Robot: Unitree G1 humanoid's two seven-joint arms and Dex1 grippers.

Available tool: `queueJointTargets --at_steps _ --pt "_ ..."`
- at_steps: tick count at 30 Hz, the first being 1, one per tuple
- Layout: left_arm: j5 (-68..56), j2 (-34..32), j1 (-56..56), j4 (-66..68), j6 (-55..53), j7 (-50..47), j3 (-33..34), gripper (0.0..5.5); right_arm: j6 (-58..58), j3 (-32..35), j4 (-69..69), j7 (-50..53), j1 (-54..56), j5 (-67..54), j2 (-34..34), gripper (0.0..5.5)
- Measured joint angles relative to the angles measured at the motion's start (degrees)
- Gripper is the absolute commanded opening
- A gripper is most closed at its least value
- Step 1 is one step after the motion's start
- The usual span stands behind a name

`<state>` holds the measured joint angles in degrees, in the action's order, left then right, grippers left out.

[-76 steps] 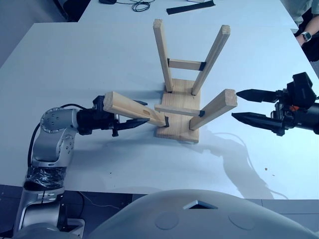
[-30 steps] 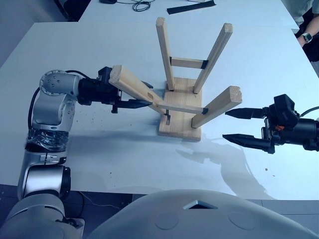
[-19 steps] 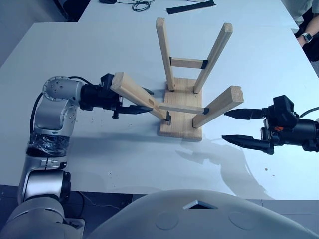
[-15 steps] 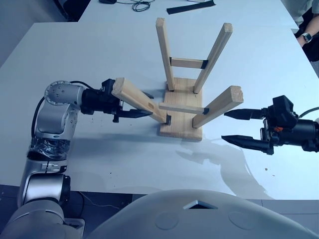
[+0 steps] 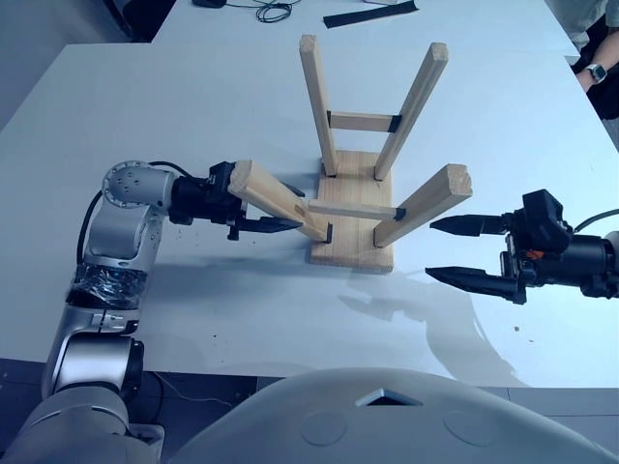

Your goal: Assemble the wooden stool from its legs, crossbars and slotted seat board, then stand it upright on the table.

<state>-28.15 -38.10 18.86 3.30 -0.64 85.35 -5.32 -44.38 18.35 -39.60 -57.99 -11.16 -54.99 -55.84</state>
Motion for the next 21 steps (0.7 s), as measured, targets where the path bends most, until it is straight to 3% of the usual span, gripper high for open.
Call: queueJointTargets --at_steps 21 --pt "2.3 -1.1 3.6 -2.6 -7.3 -0.3 -3.7 2.06 1.3 -3.0 -0.1 1.1 1.3 1.8 0.6 3.65"
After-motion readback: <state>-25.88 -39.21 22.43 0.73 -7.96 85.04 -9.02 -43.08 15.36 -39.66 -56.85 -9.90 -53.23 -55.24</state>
